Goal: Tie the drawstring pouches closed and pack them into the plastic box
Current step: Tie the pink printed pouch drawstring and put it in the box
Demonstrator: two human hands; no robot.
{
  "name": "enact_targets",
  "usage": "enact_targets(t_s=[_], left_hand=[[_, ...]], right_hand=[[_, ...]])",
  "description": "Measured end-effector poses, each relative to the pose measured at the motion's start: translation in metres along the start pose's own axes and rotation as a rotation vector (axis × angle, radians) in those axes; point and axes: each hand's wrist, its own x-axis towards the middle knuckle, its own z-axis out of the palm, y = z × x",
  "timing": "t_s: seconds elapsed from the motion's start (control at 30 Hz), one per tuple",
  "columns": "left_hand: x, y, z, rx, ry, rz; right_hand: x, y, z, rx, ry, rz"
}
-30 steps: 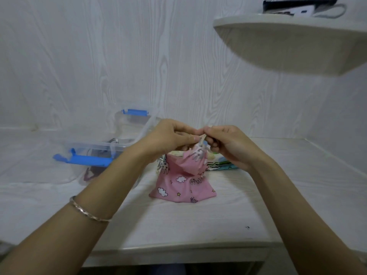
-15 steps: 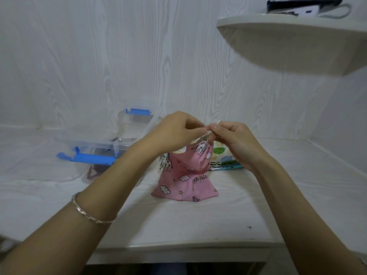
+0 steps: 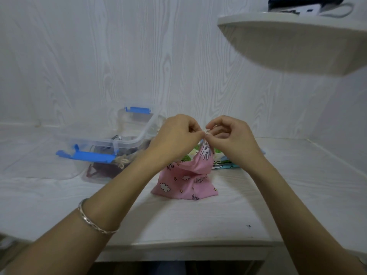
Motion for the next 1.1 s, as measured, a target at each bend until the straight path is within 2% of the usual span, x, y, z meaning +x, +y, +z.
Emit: enact_targets(t_s=[0.1,0.2,0.3,0.33,0.47,0.53,0.6,0.77,0.9,1.03,1.1], left_hand=[[-0.001,-0.001,0.004,0.016,0.009,-0.001],[-0.001,-0.005,0.003,-0.023,-0.022,0.022],[-0.002,-0.008,-0.001,-0.026,-0.061,0.071],[-0.002,-0.008,-0.002,-0.010,-0.068,0.088],[0.000,-0.007,-0.002,0.009,-0.071,0.135],[0.001,-0.007,0.000,-0.052,-0.093,0.106],[0.002,-0.010,0.003,-0.144,-0.114,0.062],[0.000,-0.016,0.005,-0.279,-0.125,-0.004],[0.000,-0.013,0.004,-0.306,-0.105,-0.037],[0.001,-0.014,0.001,-0.315,-0.133,-0.033],[0.001,-0.016,-0.003,-0.266,-0.085,-0.032]], right_hand=[[-0.001,0.000,0.005,-0.199,0.042,-0.106],[0.000,-0.001,0.004,-0.266,0.036,-0.134],[0.002,0.003,0.001,-0.184,-0.015,-0.028],[0.003,0.003,-0.001,-0.069,-0.048,0.055],[0.007,0.009,-0.003,0.727,-0.272,0.451],[0.008,0.013,-0.001,0.853,-0.285,0.477],[0.006,0.013,0.002,0.759,-0.216,0.403],[-0.002,0.008,0.007,0.292,0.080,0.122],[-0.007,0.007,0.009,0.004,0.081,-0.062],[-0.005,0.011,0.005,-0.038,0.083,-0.090],[-0.004,0.016,0.000,-0.074,0.095,-0.054]])
